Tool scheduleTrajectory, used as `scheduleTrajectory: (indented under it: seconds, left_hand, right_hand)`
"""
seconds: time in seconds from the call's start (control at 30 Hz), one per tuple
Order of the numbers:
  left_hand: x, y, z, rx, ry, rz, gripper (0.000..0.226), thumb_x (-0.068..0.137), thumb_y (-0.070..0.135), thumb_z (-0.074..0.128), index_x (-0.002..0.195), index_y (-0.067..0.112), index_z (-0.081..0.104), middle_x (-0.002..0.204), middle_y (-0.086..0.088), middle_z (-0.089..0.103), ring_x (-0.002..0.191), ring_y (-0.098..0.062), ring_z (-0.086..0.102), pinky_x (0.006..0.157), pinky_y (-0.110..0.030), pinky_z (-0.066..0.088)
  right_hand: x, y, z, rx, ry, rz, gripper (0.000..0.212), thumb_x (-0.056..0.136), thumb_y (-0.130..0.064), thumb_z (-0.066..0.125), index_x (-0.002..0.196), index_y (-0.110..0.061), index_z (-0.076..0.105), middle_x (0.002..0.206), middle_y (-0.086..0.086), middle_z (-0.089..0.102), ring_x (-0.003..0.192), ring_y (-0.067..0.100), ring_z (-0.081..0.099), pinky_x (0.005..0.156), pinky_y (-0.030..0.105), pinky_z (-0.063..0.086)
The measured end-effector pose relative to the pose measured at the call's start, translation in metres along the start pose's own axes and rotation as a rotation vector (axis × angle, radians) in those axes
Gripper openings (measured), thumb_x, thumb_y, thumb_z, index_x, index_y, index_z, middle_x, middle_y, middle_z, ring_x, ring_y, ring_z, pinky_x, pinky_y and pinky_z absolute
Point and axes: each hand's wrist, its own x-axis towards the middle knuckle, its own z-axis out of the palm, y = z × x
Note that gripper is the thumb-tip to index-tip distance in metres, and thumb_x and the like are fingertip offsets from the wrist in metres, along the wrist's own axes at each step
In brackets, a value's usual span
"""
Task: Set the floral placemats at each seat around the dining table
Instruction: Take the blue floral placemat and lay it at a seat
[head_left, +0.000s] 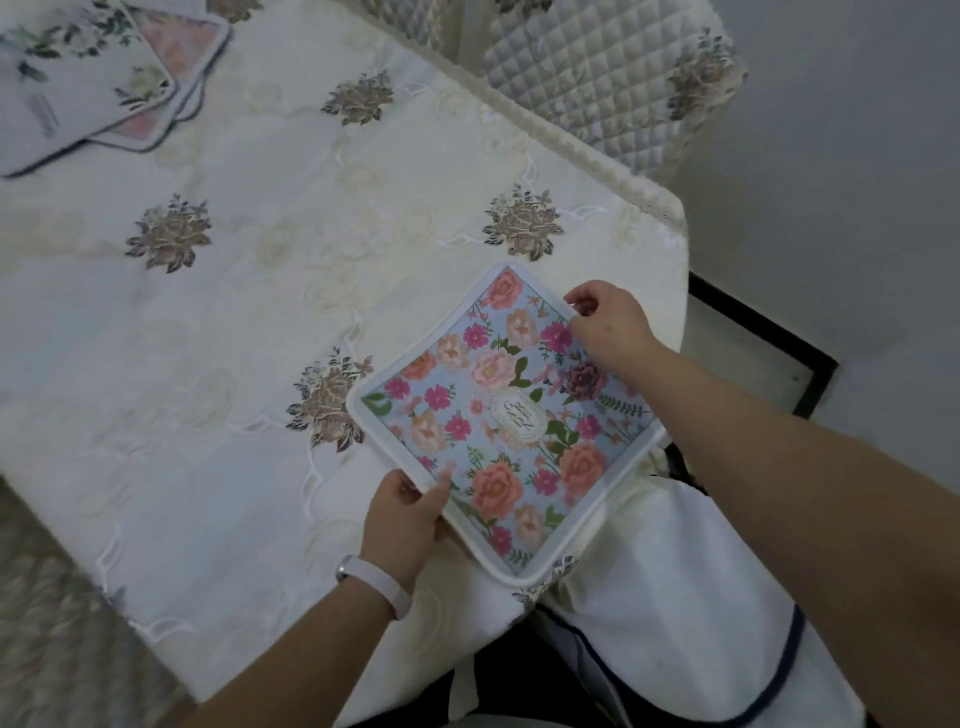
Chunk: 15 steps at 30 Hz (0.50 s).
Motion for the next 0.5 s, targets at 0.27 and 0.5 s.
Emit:
scheduleTrajectory:
  seconds: [0.27, 0.5]
  left_hand:
    - [0.0, -0.023, 0.008, 0.052, 0.061, -0.007, 0.014, 0.088, 0.012, 0.066, 0.101, 0.015, 0.061, 0.096, -0.005, 0.071, 0.084, -0.023, 0.069, 0.065, -0.034, 0.059]
    - [-0.004, -0.028, 0.016, 0.147, 0.121, 0.052, 0.013, 0.086, 0.022, 0.069, 0.095, 0.02, 0.06, 0.09, -0.002, 0.07, 0.082, -0.02, 0.068, 0.075, -0.046, 0.059]
  right_hand:
    - [0.005, 0.035, 0.008, -0.189, -0.106, -0.082, 0.041, 0.089, -0.024, 0.065, 0.128, -0.015, 0.056, 0.117, 0.006, 0.062, 0.095, 0.022, 0.057, 0.076, 0.031, 0.043]
    - [0.003, 0.043, 0.006, -0.298, -0.102, -0.158, 0.046, 0.091, -0.024, 0.062, 0.134, -0.01, 0.053, 0.128, 0.012, 0.057, 0.108, 0.027, 0.056, 0.083, 0.029, 0.039]
